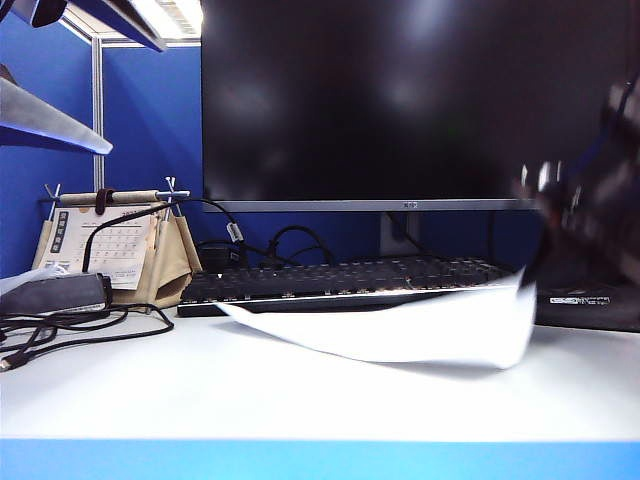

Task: Put a wrinkled paper upside down.

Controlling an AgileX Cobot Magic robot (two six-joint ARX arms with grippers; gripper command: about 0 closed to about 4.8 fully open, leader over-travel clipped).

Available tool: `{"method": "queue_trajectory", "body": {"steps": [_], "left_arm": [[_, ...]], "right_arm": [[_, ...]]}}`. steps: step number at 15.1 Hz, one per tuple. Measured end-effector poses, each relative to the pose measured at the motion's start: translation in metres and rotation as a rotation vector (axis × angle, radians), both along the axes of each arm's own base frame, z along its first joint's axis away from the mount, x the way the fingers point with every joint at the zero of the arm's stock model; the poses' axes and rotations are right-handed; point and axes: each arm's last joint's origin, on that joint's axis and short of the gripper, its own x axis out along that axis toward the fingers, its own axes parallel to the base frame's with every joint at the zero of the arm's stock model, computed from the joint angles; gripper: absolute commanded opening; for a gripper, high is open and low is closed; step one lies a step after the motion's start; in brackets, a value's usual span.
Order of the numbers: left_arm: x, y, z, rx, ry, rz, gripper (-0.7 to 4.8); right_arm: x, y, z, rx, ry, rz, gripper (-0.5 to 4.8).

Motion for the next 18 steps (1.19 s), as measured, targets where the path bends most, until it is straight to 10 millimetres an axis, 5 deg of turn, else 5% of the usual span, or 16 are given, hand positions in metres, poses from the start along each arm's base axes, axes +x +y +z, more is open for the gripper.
{"method": "queue_trajectory", "body": {"steps": [11,12,16,18], "left_arm": [[0.003,-0.001,0.005,-0.018,-0.082,-0.008,4.04],[0.003,-0.001,0.005,-0.009,-0.098,-0.017,4.04],[0.003,-0.001,0.005,-0.009,-0.1,-0.018,4.04],[0.003,-0.001,0.005,-0.005,-0.107,-0.022,4.04]], "right_arm": [[-0.102,-0.005,0.153,-0.194,-0.489,-0.01,-0.02],[-0.125,-0.004,0.174,-0.205,-0.547,0.027,-0.02],[-0.15,0.006,0.182,-0.133,-0.536,0.155,-0.02],[-0.168,0.036,0.164,-0.139,-0.415,0.383,-0.02]]}}
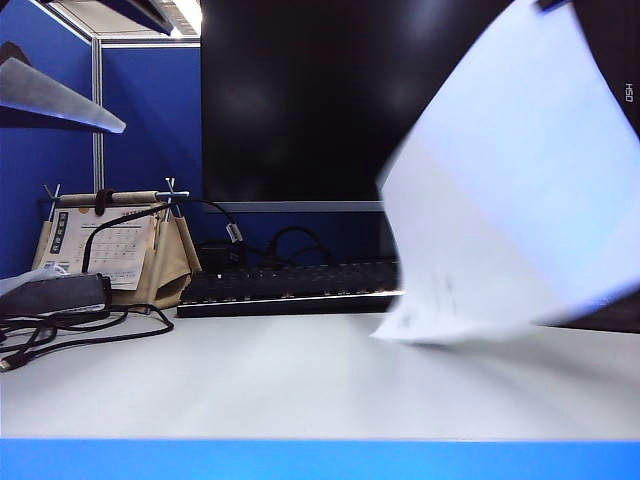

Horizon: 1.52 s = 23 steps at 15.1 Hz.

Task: Put a wrinkled paper upside down.

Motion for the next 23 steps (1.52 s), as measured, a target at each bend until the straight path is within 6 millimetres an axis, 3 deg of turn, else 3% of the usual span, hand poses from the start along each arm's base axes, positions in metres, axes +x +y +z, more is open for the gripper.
{"method": "queue_trajectory", "body": {"steps": [3,5,6,7,11,17,19,23], "left_arm": [[0.0,0.0,0.0,0.004,-0.009,-0.003,4.04],[0.0,0.0,0.0,0.005,-0.009,-0.004,4.04],[0.0,0.0,0.0,0.004,-0.01,-0.004,4.04],[0.0,0.0,0.0,0.003,-0.008,-0.007,4.04],[0.0,0.0,0.0,0.003,-0.007,-0.007,4.04],[0.0,0.0,0.0,0.002,-0.007,-0.007,4.04],[0.0,0.0,0.0,0.002,-0.007,-0.007,4.04],[0.0,0.0,0.0,-0.001,-0.005,-0.012,4.04]], "right_arm": [[-0.021,0.051,-0.046,-0.09,0.08,0.2,-0.02],[-0.03,0.067,-0.047,-0.123,0.045,0.211,-0.02],[-0.031,0.069,-0.045,-0.122,0.025,0.207,-0.02],[-0.032,0.071,-0.029,-0.044,-0.027,0.237,-0.02],[-0.041,0.073,-0.051,-0.081,0.127,0.295,-0.02],[-0.063,0.098,-0.054,-0.074,0.154,0.431,-0.02],[-0.071,0.109,-0.082,-0.133,0.255,0.473,-0.02],[-0.081,0.112,-0.122,-0.19,0.374,0.47,-0.02]]}}
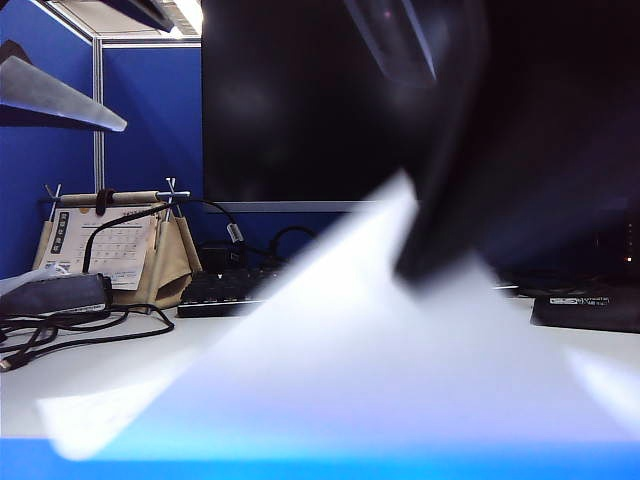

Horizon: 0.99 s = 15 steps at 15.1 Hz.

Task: Put a wrinkled paper upside down.

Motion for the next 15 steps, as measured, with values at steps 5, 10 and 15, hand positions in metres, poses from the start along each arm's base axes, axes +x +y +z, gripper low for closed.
{"method": "queue_trajectory", "body": {"steps": [5,10,15], "left_arm": [[-0.002,0.0,-0.003,-0.001,0.04,-0.033,4.04],[-0.002,0.0,-0.002,-0.001,0.04,-0.034,4.04],[-0.003,0.0,-0.003,-0.007,0.055,-0.054,4.04]], "right_arm": [[0.052,-0.037,-0.004,-0.014,-0.109,-0.304,-0.02],[0.095,-0.041,-0.032,-0.013,-0.067,-0.363,-0.02],[0.117,-0.027,-0.05,0.027,-0.122,-0.371,0.13]]}}
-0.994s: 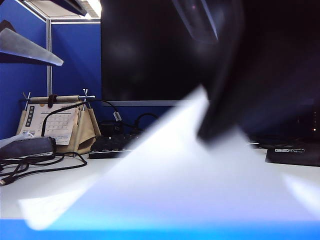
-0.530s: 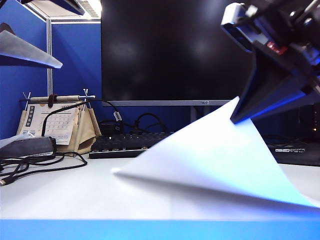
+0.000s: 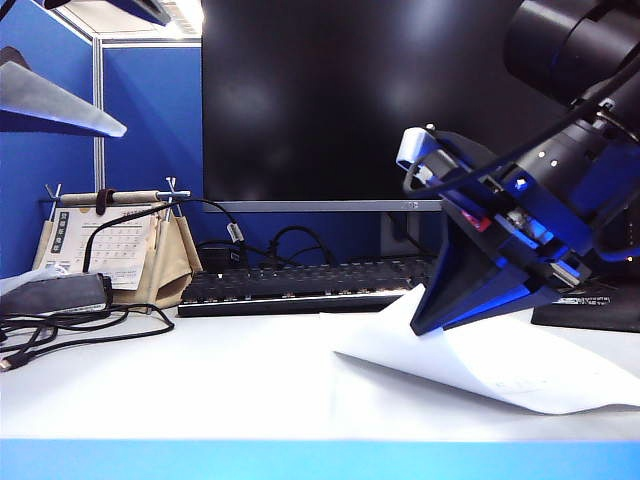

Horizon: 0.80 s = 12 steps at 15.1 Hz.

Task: Put a wrinkled paper upside down.

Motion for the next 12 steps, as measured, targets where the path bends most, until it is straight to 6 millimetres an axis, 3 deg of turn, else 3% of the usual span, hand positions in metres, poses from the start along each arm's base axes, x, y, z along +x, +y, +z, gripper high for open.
{"method": "queue_trajectory", "body": {"steps": [2,6,9,12], "left_arm": [[0.0,0.0,0.0,0.0,-0.001,0.001,4.04],[0.001,-0.001,0.003,-0.015,-0.033,0.001,4.05],[0.003,-0.001,0.004,-0.011,-0.054,0.027,4.05],[0.004,0.0,0.004,0.014,-0.067,0.078,4.03]], "right_arm": [[-0.001,0.001,0.001,0.035,0.026,0.024,1.34],[-0.001,0.003,0.003,0.086,0.066,0.04,2.58],[-0.002,0.002,0.006,0.1,0.063,0.033,2.58],[-0.007,0.0,0.023,0.151,0.01,0.051,2.32]]}}
